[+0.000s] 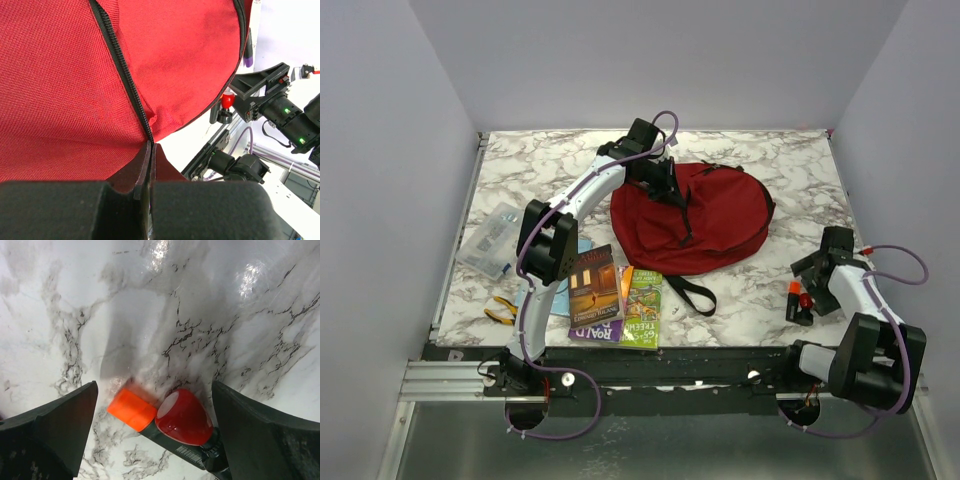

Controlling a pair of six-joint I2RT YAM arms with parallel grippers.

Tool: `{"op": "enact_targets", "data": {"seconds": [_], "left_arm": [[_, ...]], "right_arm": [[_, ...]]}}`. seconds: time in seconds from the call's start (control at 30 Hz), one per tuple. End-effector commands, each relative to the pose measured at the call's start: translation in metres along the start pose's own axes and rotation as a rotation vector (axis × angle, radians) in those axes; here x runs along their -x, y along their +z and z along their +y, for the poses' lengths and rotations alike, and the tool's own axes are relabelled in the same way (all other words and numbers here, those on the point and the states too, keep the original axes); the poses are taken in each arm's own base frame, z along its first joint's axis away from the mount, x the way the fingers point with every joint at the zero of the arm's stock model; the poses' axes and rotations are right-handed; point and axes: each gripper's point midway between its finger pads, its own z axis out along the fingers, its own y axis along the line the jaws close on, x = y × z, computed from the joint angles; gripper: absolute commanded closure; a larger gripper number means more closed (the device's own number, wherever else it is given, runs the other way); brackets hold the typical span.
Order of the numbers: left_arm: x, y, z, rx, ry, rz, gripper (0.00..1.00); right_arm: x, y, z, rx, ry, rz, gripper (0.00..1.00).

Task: Pack the student bag
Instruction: Move the personal item to the center of the board, then pick up the personal item from the center of the board.

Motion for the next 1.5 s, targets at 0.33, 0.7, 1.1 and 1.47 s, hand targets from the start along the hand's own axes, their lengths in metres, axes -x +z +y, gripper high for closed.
{"op": "enact_targets", "data": {"seconds": [0.33, 0.7, 1.1, 1.47], "left_arm": [[0.0, -0.012, -0.021, -0.061, 0.015, 0.002, 1.0], [0.001, -0.013, -0.022, -0.068, 0.01, 0.001, 1.0], [0.0, -0.016, -0.024, -0.074, 0.012, 0.0, 1.0], [0.0, -0.018, -0.028, -0.088, 0.014, 0.0, 1.0]], "right_arm": [[-0.013, -0.014, 0.016, 0.082, -0.018, 0.073, 0.08], [-0.018, -0.018, 0.045, 0.16, -0.041, 0.104, 0.09], [-0.019, -0.037, 0.001, -0.006, -0.042, 0.093, 0.01], [-0.032, -0.051, -0.03, -0.182, -0.133, 0.161, 0.15]]}}
